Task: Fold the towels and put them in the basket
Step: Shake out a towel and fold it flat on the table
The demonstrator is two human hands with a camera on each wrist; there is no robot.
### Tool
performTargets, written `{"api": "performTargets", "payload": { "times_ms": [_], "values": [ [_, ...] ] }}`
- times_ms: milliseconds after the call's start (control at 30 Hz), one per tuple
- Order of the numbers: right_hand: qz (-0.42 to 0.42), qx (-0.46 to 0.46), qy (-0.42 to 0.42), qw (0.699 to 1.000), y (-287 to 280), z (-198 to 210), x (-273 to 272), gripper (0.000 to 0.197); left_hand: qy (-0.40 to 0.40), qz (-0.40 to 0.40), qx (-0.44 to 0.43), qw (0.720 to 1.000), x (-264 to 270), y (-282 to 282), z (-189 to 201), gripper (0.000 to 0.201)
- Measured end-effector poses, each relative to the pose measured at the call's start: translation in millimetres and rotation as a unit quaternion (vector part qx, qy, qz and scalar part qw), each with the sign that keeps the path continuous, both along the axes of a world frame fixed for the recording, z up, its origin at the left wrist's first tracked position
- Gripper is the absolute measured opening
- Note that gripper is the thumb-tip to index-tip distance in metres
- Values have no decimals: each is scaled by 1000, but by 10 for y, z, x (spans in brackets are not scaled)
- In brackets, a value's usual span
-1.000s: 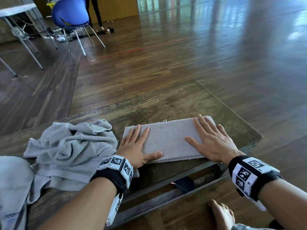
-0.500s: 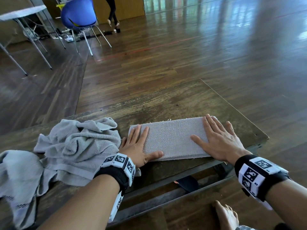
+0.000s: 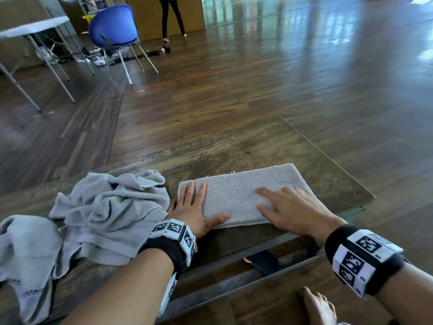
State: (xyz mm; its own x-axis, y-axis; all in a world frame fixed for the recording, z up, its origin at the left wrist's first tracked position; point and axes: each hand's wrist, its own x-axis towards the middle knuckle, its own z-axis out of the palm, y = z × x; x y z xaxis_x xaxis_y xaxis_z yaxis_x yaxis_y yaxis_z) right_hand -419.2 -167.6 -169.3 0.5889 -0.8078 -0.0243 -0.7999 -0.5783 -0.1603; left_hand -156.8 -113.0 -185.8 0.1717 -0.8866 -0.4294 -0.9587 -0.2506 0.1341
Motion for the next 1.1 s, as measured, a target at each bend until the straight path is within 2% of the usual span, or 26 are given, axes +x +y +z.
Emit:
{"api": "performTargets", "payload": {
  "times_ms": [100, 200, 233, 333, 433, 600, 667, 733, 800, 867, 933, 1000, 1100],
  "values": [
    [-17, -5, -41, 999, -83, 1, -57, 52, -34, 31, 4, 999, -166, 13, 106, 118],
    [-22, -26, -37, 999, -119, -4, -101, 61, -115, 34, -43, 992, -364, -30, 234, 113],
    [-20, -32, -24, 999, -126, -9, -110, 60, -134, 33, -57, 989, -409, -44, 286, 102],
    [-14, -25, 4, 1000, -125, -21, -128, 57, -143, 9, -80, 986, -490, -63, 427, 49],
    [1, 0, 17, 1000, -95, -41, -153, 61, -106, 1, -88, 990, -476, -43, 494, 32],
    [0, 34, -6, 999, -31, -59, -150, 64, -26, 9, -95, 995, -284, 37, 411, 32],
    [10, 52, -4, 999, 16, -32, -148, 70, 10, 13, -112, 994, -201, 88, 375, 38],
    [21, 66, 19, 997, 98, -5, -143, 82, 26, 21, -124, 992, -129, 149, 347, 46],
    [22, 74, 41, 996, 214, -11, -108, 103, 23, 23, -121, 992, -84, 213, 324, 49],
    [8, 72, 28, 997, 331, -60, -34, 124, 17, 19, -109, 994, -88, 272, 313, 51],
    [-18, 56, 8, 998, 448, -159, 49, 134, 11, 11, -99, 995, -124, 319, 313, 53],
    [-19, 34, 12, 999, 556, -262, 121, 130, 16, 0, -94, 995, -142, 363, 347, 49],
    [40, -4, 34, 999, 667, -379, 199, 116, 31, -20, -91, 995, -104, 418, 415, 47]
  ]
}}
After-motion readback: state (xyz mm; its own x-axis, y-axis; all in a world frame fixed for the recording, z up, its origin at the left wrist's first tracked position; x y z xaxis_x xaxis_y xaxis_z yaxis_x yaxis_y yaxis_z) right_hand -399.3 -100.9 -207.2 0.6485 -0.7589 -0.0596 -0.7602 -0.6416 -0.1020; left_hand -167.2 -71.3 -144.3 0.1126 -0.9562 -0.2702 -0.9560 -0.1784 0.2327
